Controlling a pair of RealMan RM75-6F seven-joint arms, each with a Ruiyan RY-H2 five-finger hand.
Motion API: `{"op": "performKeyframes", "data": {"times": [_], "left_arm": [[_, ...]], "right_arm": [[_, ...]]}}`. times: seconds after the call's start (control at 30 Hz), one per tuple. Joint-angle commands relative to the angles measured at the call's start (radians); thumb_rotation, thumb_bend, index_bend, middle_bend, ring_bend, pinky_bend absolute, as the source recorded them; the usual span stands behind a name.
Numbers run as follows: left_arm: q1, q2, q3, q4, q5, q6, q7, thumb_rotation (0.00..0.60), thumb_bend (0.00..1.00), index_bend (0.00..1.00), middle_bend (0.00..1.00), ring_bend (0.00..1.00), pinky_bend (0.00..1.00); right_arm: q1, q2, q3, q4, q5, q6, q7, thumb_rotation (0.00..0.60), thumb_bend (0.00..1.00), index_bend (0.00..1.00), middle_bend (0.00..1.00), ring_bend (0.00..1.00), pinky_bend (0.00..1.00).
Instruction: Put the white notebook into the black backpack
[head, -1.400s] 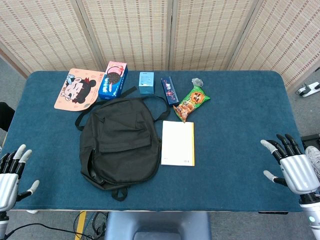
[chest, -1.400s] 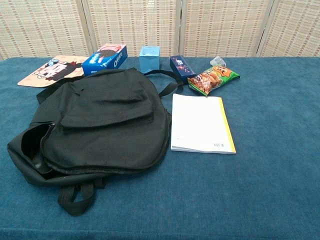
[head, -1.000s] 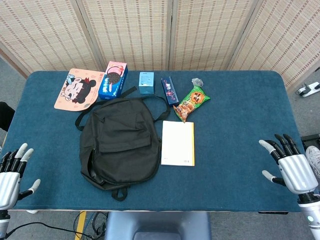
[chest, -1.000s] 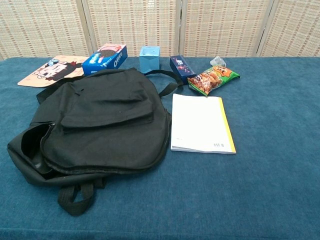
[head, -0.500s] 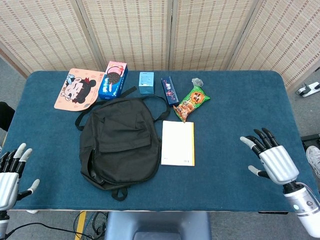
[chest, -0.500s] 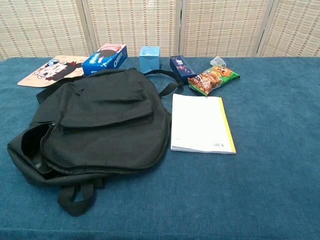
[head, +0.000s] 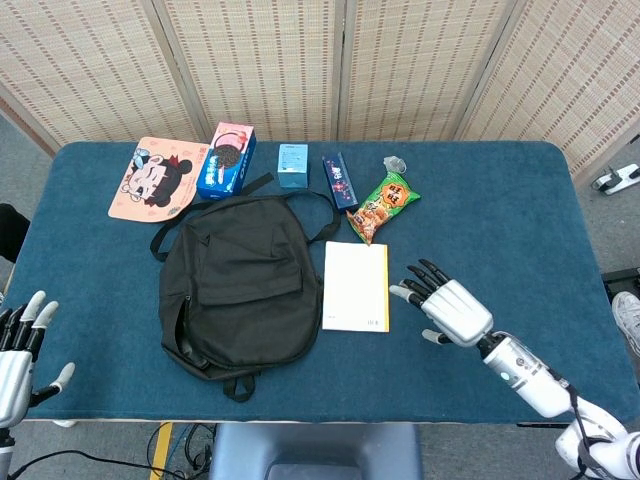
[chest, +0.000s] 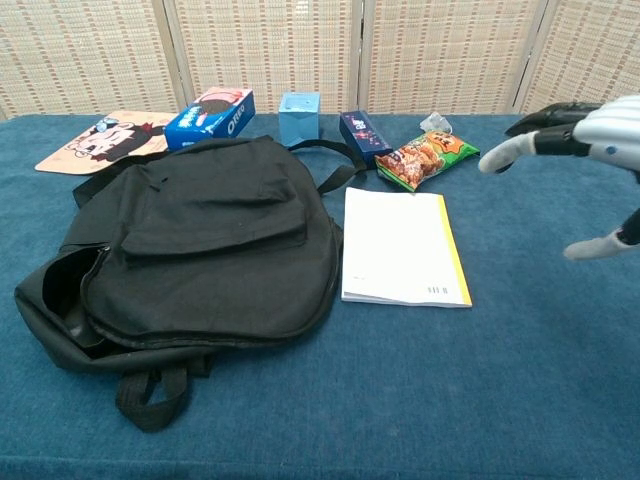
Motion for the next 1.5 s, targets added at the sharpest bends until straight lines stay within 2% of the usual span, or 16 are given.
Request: {"op": "performKeyframes", "data": {"times": [0.03, 0.33, 0.77, 1.07, 1.5], "left_arm": [[0.003, 0.001, 0.001, -0.001, -0.001, 0.002, 0.002, 0.600, 0.27, 0.02, 0.00, 0.00, 0.00], [0.009, -0.002, 0.001, -0.011, -0.003, 0.006, 0.018, 0.600, 0.27, 0.02, 0.00, 0.00, 0.00], [0.015, -0.003, 0.001, -0.017, -0.011, 0.005, 0.027, 0.600, 0.27, 0.02, 0.00, 0.00, 0.00], [0.015, -0.006, 0.000, -0.016, -0.012, 0.002, 0.029, 0.600, 0.27, 0.02, 0.00, 0.00, 0.00], [0.014, -0.009, -0.001, -0.012, -0.013, -0.005, 0.026, 0.600, 0.27, 0.02, 0.00, 0.00, 0.00]], "right_arm": [[0.046, -0.075, -0.001, 0.081, -0.005, -0.047, 0.020, 0.600, 0.14, 0.16, 0.21, 0.07, 0.05], [0.121, -0.246, -0.030, 0.294, -0.031, -0.071, 0.064, 0.600, 0.13, 0.11, 0.15, 0.03, 0.05], [0.165, -0.383, -0.066, 0.503, -0.037, -0.049, 0.115, 0.600, 0.12, 0.10, 0.13, 0.03, 0.05], [0.183, -0.418, -0.084, 0.559, -0.023, -0.034, 0.143, 0.600, 0.12, 0.10, 0.13, 0.03, 0.05], [0.197, -0.416, -0.107, 0.558, -0.002, -0.041, 0.142, 0.600, 0.12, 0.10, 0.13, 0.03, 0.05]]}}
